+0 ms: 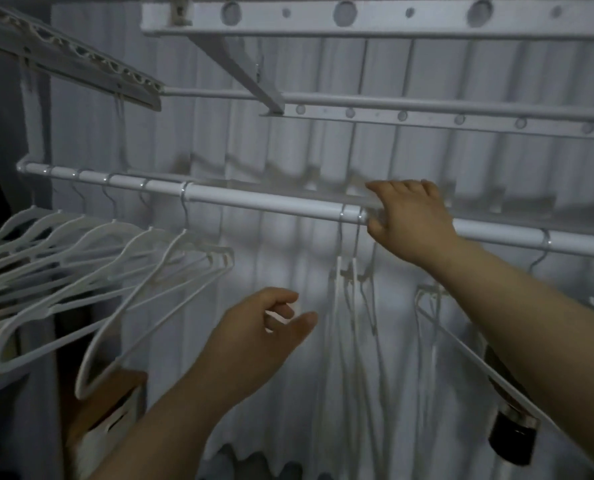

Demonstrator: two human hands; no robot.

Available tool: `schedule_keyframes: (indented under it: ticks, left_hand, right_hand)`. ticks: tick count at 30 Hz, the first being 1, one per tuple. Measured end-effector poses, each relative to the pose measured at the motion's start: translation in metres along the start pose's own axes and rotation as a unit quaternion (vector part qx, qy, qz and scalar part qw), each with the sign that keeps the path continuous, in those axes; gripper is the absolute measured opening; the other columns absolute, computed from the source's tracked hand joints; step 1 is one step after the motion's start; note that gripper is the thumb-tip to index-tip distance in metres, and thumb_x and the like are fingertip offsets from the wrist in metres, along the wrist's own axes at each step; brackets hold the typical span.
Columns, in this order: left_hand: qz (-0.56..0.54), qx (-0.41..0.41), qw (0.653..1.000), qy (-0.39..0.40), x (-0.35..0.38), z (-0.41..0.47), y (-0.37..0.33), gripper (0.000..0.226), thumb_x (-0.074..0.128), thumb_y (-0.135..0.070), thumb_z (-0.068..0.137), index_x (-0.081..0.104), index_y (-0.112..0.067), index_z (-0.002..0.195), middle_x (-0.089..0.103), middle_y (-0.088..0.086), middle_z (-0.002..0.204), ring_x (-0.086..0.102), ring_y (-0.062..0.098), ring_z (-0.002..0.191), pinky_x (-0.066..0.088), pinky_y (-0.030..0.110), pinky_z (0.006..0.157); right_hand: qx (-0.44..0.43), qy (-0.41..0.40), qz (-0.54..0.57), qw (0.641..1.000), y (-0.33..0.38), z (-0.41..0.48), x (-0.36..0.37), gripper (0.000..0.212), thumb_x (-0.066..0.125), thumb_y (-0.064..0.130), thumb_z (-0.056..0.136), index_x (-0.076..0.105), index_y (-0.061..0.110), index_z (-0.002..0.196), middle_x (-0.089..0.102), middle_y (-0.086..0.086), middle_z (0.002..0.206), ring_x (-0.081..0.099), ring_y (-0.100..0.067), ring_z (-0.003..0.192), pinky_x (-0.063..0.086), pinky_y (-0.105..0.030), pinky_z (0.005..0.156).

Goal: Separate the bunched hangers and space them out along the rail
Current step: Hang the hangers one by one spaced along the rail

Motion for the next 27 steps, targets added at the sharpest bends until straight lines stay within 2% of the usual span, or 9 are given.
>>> schedule_keyframes:
  ticks: [3,6,8,10,14,19,21,23,27]
  left_hand:
    - [0.022,-0.045,0.998,0.046,0.042,-0.013,-0.002,0.048,0.063,-0.047,0.074,0.045,-0.036,0.118,0.048,-0.023,0.093,0.053,-0.002,0.083,0.044,0.011,0.064]
    - [0.058,-0.081,0.993,0.055,0.061,-0.019,0.003,0.065,0.063,-0.047,0.076,0.034,-0.034,0.133,0.044,-0.022,0.102,0.055,0.005,0.086,0.049,0.025,0.080]
    - [0.082,-0.098,0.990,0.051,0.064,-0.020,0.010,0.067,0.061,-0.042,0.080,0.029,-0.031,0.138,0.043,-0.016,0.109,0.055,0.009,0.084,0.047,0.024,0.078]
    - [0.083,-0.124,0.988,0.049,0.063,-0.021,0.017,0.064,0.059,-0.042,0.081,0.030,-0.029,0.137,0.046,-0.016,0.103,0.057,0.010,0.079,0.047,0.022,0.070]
    - [-0.026,-0.201,0.976,0.080,0.074,-0.027,0.032,0.053,0.058,-0.038,0.084,0.037,-0.026,0.131,0.056,-0.010,0.089,0.055,0.001,0.039,0.048,0.019,0.050]
    - [-0.030,-0.181,0.982,0.044,0.060,-0.023,0.038,0.018,0.052,-0.023,0.090,0.052,-0.020,0.108,0.059,-0.003,0.062,0.042,0.001,0.025,0.039,0.013,0.038]
    - [-0.014,-0.163,0.986,0.005,0.044,-0.020,0.039,0.008,0.050,-0.021,0.091,0.057,-0.025,0.090,0.055,-0.002,0.059,0.042,0.000,0.026,0.036,0.016,0.037]
    - [0.023,-0.139,0.990,-0.019,0.028,-0.017,0.038,0.023,0.048,-0.021,0.092,0.052,-0.036,0.075,0.053,-0.002,0.058,0.045,0.001,0.034,0.033,0.014,0.040]
    - [0.129,-0.095,0.987,-0.018,0.006,-0.010,0.037,0.027,0.039,-0.022,0.096,0.051,-0.030,0.073,0.049,-0.005,0.058,0.042,0.006,0.049,0.038,0.010,0.048]
  right_hand:
    - [-0.004,0.031,0.023,0.999,-0.012,-0.008,0.012,0.053,0.049,0.032,0.090,0.033,0.016,0.138,0.046,-0.009,0.138,0.039,-0.029,0.127,0.023,-0.038,0.106]
    - [-0.030,0.038,0.027,0.998,-0.011,-0.012,0.020,0.052,0.049,0.034,0.089,0.035,0.016,0.136,0.044,-0.008,0.138,0.038,-0.028,0.127,0.024,-0.037,0.105]
    - [-0.039,0.028,0.032,0.998,-0.010,-0.013,0.022,0.052,0.050,0.034,0.089,0.035,0.016,0.136,0.043,-0.008,0.138,0.037,-0.028,0.127,0.024,-0.037,0.104]
    - [-0.043,0.018,0.037,0.998,-0.011,-0.012,0.022,0.051,0.049,0.033,0.089,0.036,0.017,0.135,0.043,-0.007,0.138,0.038,-0.028,0.126,0.023,-0.036,0.104]
    - [-0.047,0.011,0.041,0.998,-0.012,-0.012,0.023,0.050,0.049,0.033,0.089,0.036,0.017,0.135,0.042,-0.006,0.138,0.037,-0.027,0.126,0.022,-0.036,0.105]
    - [-0.038,0.010,0.054,0.998,-0.011,-0.008,0.026,0.050,0.049,0.033,0.089,0.037,0.017,0.134,0.042,-0.006,0.138,0.036,-0.027,0.127,0.019,-0.037,0.107]
    - [-0.038,0.005,0.057,0.998,-0.007,-0.006,0.027,0.051,0.050,0.033,0.089,0.037,0.017,0.135,0.039,-0.005,0.141,0.034,-0.027,0.129,0.016,-0.035,0.108]
    - [-0.040,-0.002,0.059,0.997,0.000,-0.003,0.026,0.053,0.051,0.033,0.089,0.036,0.016,0.136,0.037,-0.005,0.143,0.031,-0.026,0.131,0.013,-0.036,0.111]
    - [-0.046,-0.015,0.061,0.997,0.021,0.007,0.022,0.054,0.050,0.033,0.089,0.034,0.015,0.138,0.039,-0.005,0.142,0.029,-0.025,0.133,0.009,-0.039,0.113]
Point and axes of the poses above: each hand's wrist, its own z-axis towards the middle knuckle, its own x-axis out of the palm, y = z × x, the point moved 10 cm from there along z, towards the middle knuckle
